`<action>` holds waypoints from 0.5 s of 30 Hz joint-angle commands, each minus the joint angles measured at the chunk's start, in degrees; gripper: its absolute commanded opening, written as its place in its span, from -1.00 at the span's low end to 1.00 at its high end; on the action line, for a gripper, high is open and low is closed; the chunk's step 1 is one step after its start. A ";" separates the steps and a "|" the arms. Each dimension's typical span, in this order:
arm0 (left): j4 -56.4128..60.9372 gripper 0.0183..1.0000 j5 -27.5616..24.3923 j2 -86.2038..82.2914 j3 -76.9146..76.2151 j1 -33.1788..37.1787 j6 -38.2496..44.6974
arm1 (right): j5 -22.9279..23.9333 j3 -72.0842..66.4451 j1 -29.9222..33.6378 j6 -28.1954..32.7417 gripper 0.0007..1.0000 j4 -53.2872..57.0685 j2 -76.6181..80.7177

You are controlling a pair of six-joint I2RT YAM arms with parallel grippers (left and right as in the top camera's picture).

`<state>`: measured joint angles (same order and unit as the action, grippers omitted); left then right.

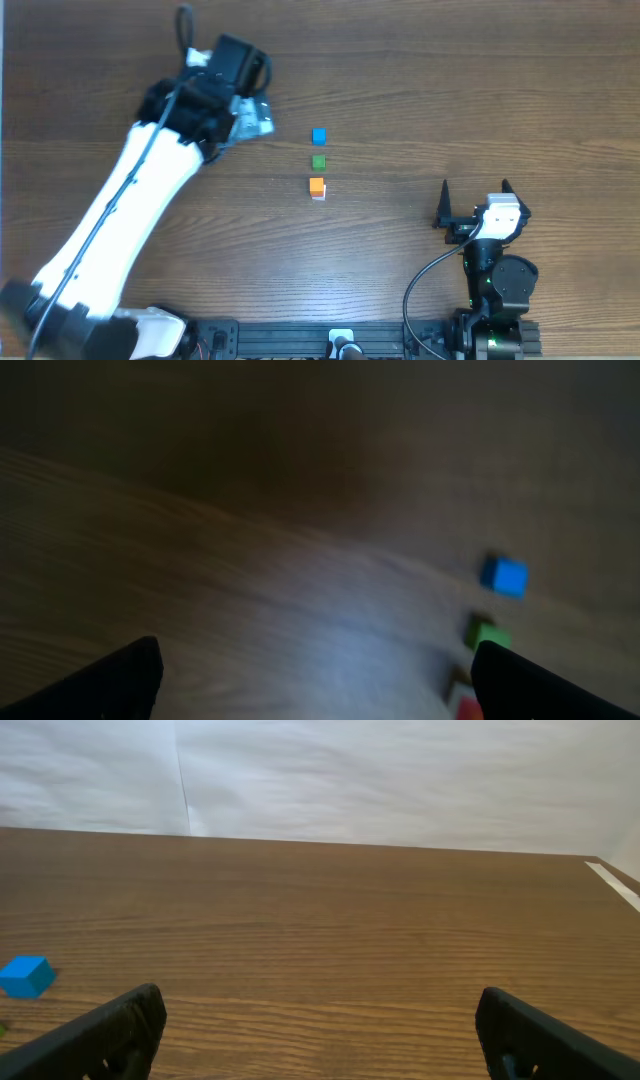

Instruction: Stack Cubes

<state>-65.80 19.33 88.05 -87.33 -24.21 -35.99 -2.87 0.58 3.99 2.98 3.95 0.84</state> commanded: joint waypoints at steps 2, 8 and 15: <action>6.97 1.00 13.97 -17.70 9.75 2.38 1.27 | 0.35 -0.28 0.26 -0.33 0.99 0.17 -0.55; 19.47 1.00 14.80 -38.14 29.49 5.77 1.20 | 0.35 -0.28 0.26 -0.33 0.99 0.17 -0.55; 24.30 1.00 20.68 -56.33 45.27 6.05 -7.93 | 0.35 -0.28 0.26 -0.35 0.98 0.15 -0.55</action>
<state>-42.00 34.30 37.63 -47.77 -18.50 -37.67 -2.87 0.58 3.99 2.98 3.95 0.73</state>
